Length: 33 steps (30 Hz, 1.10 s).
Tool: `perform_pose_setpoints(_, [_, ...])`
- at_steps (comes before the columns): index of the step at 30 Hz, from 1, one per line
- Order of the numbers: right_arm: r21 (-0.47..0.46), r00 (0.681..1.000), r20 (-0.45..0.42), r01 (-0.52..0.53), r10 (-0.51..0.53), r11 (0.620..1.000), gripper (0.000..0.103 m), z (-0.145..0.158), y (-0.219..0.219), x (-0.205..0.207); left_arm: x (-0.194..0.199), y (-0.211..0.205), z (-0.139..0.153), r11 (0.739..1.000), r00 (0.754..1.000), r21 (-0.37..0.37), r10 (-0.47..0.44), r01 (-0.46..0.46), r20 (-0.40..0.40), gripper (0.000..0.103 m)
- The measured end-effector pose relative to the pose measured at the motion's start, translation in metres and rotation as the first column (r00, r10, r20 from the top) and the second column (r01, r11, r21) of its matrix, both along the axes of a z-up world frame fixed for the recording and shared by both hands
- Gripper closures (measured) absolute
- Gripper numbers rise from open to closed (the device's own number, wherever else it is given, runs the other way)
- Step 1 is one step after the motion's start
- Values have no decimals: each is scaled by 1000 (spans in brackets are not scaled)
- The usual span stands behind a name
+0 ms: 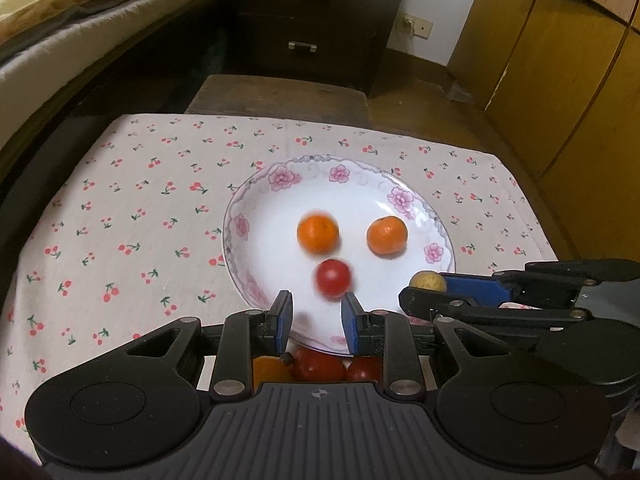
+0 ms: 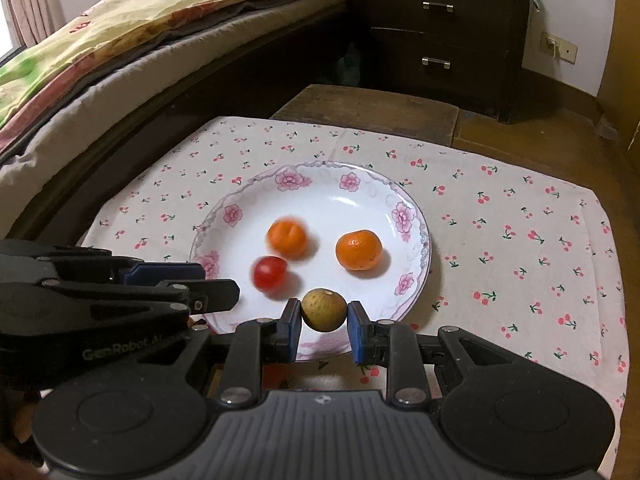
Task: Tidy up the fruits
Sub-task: 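Carry the tomato and brown fruit over the plate and open both grippers, then grasp a brown round fruit with the left gripper while the right grasps another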
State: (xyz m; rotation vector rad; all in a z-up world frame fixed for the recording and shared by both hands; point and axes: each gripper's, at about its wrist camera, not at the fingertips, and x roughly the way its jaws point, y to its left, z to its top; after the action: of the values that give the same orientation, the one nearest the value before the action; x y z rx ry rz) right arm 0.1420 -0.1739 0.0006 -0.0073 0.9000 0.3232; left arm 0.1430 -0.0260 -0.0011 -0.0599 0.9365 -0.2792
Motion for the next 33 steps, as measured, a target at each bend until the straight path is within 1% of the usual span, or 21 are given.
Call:
perform_pose_setpoints(5, [7, 1000, -17, 6, -6, 1000, 77, -5, -1, 6, 2, 0, -2, 1000, 1000, -2, 2, -2, -7, 68])
perform_pose_setpoints(13, [12, 1000, 4, 17, -17, 1000, 77, -2, -3, 6, 1, 1, 0, 1000, 1000, -8, 5, -5, -3, 66])
perform_pose_setpoints(18, [50, 999, 8, 39, -39, 998, 76, 3, -10, 9, 1, 3, 2, 1000, 1000, -17, 8, -8, 0, 66])
perform_pose_setpoints(23, [60, 998, 15, 52, -53, 997, 76, 7, -13, 10, 0, 4, 3, 1000, 1000, -22, 9, -9, 3, 66])
perform_pose_setpoints(27, [62, 998, 16, 57, -58, 996, 76, 8, -13, 6, -3, 7, 5, 1000, 1000, -24, 15, -15, 5, 66])
perform_pose_setpoints(33, [63, 999, 24, 33, -35, 997, 76, 16, -7, -7, -11, 13, 7, 999, 1000, -24, 21, -21, 4, 66])
